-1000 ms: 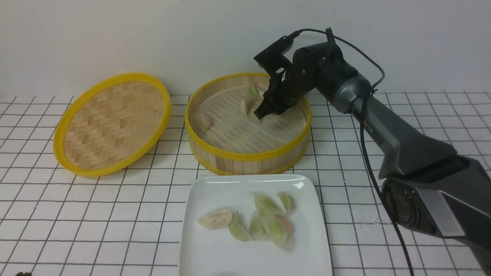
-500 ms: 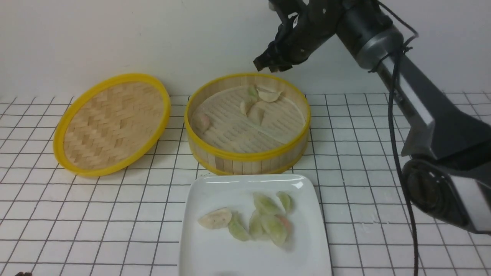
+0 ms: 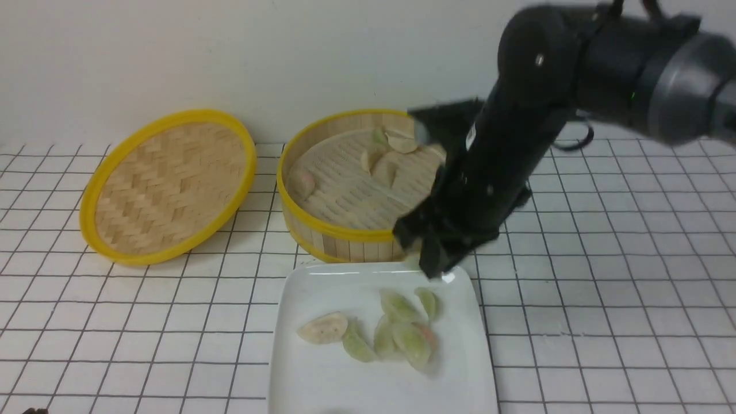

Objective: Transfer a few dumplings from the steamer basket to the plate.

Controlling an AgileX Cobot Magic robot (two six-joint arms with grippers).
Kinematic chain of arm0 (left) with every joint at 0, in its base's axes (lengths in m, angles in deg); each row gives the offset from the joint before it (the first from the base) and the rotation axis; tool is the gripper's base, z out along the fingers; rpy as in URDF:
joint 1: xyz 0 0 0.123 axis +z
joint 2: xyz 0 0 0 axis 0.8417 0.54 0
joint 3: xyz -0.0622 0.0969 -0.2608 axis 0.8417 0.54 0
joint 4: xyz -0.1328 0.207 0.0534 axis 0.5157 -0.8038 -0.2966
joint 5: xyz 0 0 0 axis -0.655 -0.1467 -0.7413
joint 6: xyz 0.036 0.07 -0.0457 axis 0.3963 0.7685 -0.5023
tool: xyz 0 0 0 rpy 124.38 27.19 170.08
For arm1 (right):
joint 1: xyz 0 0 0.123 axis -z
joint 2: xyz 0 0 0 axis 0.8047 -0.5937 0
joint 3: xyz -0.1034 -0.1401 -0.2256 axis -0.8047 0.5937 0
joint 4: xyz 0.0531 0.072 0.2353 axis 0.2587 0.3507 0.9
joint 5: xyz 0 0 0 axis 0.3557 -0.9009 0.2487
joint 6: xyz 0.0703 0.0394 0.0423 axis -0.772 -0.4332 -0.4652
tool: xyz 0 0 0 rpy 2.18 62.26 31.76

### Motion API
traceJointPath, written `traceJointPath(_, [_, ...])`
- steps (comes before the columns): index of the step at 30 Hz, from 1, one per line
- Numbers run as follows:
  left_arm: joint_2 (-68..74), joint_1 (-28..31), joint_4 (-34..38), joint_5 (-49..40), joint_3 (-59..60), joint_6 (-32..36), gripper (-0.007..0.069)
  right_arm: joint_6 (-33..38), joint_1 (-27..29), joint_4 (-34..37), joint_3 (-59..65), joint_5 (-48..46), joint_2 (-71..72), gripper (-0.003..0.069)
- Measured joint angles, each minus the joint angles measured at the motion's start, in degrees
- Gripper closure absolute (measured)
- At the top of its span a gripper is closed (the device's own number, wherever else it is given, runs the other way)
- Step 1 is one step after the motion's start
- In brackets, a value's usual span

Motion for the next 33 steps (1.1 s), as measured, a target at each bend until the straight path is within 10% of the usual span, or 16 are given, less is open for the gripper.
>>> traceJointPath(16, [0.0, 0.0, 0.0, 0.0, 0.0, 0.0, 0.0631, -4.48, -3.04, -2.69, 7.03, 1.7, 1.92, 0.0164])
traceJointPath(20, [0.0, 0.0, 0.0, 0.0, 0.0, 0.0, 0.0631, -6.17, -3.37, -4.15, 7.09, 1.47, 10.58, 0.0251])
traceJointPath(27, [0.0, 0.0, 0.0, 0.0, 0.0, 0.0, 0.0631, -15.34, -3.42, -17.42, 12.88, 2.65, 43.76, 0.0629])
traceJointPath(33, [0.0, 0.0, 0.0, 0.0, 0.0, 0.0, 0.0631, -19.77, -3.42, -22.62, 33.19, 25.31, 72.14, 0.0671])
